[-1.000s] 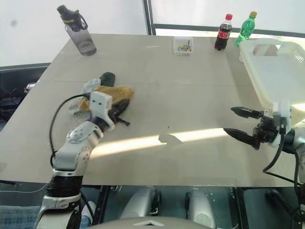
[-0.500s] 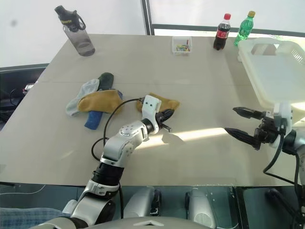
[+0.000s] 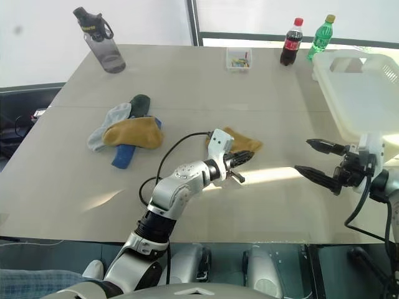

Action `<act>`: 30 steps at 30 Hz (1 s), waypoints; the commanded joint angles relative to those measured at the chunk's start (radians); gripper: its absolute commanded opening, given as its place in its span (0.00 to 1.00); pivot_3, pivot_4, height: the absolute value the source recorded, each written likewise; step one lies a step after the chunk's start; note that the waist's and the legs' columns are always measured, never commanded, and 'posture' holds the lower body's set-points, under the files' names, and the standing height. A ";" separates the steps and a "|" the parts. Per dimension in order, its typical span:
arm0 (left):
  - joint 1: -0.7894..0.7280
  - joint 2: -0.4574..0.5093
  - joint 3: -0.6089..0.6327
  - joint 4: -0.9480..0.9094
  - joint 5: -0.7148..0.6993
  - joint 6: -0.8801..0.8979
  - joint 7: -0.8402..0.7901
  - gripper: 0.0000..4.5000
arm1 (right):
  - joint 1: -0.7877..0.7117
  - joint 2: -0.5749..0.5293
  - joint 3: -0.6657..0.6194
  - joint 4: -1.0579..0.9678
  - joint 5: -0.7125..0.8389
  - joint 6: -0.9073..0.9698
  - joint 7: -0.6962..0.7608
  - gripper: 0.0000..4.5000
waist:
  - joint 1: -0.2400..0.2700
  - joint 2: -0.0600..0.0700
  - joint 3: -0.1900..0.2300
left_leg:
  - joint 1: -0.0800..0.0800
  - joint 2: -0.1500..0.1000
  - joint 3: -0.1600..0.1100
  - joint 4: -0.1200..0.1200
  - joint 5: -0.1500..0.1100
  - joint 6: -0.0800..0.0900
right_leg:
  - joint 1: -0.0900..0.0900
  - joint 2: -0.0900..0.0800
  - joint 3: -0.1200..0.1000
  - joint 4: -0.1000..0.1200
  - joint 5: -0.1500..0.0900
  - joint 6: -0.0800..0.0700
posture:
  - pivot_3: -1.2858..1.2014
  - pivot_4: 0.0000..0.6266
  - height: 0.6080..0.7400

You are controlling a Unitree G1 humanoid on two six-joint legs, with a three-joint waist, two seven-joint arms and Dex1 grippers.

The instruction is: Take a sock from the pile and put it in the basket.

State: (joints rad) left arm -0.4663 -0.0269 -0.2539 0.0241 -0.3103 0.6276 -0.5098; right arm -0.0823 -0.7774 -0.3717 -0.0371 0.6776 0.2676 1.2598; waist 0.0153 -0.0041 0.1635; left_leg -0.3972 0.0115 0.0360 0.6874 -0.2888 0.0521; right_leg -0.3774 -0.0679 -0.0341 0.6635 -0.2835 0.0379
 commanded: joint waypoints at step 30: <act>0.398 0.114 0.541 -0.171 -0.649 0.285 0.541 0.02 | -0.034 0.014 -0.001 0.012 0.000 -0.028 0.003 1.00 | -0.007 0.019 -0.015 | 0.019 -0.001 0.000 -0.003 -0.001 0.000 | 0.017 -0.001 0.003 -0.002 0.000 0.000 | 0.52 0.24 1.00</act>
State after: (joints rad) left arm -0.1249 0.1021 0.2826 -0.2105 -0.9666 0.8809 -0.0055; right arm -0.0951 -0.7587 -0.3637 -0.0165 0.6709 0.2536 1.2584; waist 0.0086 0.0152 0.1481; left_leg -0.3781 0.0104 0.0362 0.6838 -0.2893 0.0522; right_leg -0.3602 -0.0691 -0.0307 0.6614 -0.2838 0.0379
